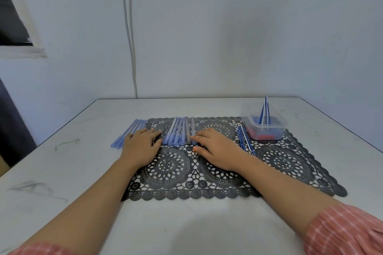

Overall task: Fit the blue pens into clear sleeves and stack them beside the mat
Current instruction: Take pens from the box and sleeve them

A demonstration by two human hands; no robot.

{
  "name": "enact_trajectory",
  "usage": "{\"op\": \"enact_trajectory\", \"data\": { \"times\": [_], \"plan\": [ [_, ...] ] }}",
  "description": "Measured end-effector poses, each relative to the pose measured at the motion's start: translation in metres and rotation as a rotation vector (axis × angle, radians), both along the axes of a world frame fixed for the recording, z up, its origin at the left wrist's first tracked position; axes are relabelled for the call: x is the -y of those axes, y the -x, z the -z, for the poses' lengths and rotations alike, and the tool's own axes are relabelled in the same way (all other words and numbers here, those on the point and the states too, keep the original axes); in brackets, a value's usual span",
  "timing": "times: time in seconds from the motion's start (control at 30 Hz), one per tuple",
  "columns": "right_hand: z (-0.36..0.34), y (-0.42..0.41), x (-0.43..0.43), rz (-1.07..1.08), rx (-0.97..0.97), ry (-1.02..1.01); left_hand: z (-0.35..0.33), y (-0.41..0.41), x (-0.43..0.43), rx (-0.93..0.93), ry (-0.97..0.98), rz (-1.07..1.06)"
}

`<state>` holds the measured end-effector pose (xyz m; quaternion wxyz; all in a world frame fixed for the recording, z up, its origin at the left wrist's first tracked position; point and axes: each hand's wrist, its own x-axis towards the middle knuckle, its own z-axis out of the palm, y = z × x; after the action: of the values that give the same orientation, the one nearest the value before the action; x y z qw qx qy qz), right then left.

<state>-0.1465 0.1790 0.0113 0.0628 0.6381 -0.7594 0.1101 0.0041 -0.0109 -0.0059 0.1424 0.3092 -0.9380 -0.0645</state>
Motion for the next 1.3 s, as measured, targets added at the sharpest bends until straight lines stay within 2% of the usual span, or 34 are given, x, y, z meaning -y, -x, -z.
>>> {"op": "enact_trajectory", "data": {
  "times": [0.17,0.5,0.67,0.77,0.9,1.03,1.17,1.3],
  "plan": [
    [0.002,0.007,0.0,0.053,0.075,0.081,0.0,0.001,-0.001,0.007,0.009,-0.004],
    [0.002,0.005,0.002,0.021,0.018,0.057,-0.002,0.0,-0.003,0.013,-0.005,0.004],
    [0.001,0.005,0.001,0.03,0.077,0.124,-0.003,0.0,-0.003,0.012,-0.02,0.006],
    [0.0,0.006,0.0,0.087,0.097,0.15,-0.003,0.0,-0.004,0.015,-0.015,0.004],
    [-0.004,0.004,-0.002,0.181,0.225,0.177,-0.003,-0.001,-0.003,0.011,-0.021,0.006],
    [-0.009,0.003,-0.001,0.338,0.275,0.114,-0.003,-0.001,-0.004,0.008,-0.002,0.008],
    [-0.012,0.005,-0.002,0.407,0.272,0.125,-0.004,-0.002,-0.004,-0.068,0.028,0.024],
    [-0.02,0.003,-0.004,0.373,0.373,0.321,-0.01,-0.003,-0.008,-0.302,0.126,0.085]
  ]
}}
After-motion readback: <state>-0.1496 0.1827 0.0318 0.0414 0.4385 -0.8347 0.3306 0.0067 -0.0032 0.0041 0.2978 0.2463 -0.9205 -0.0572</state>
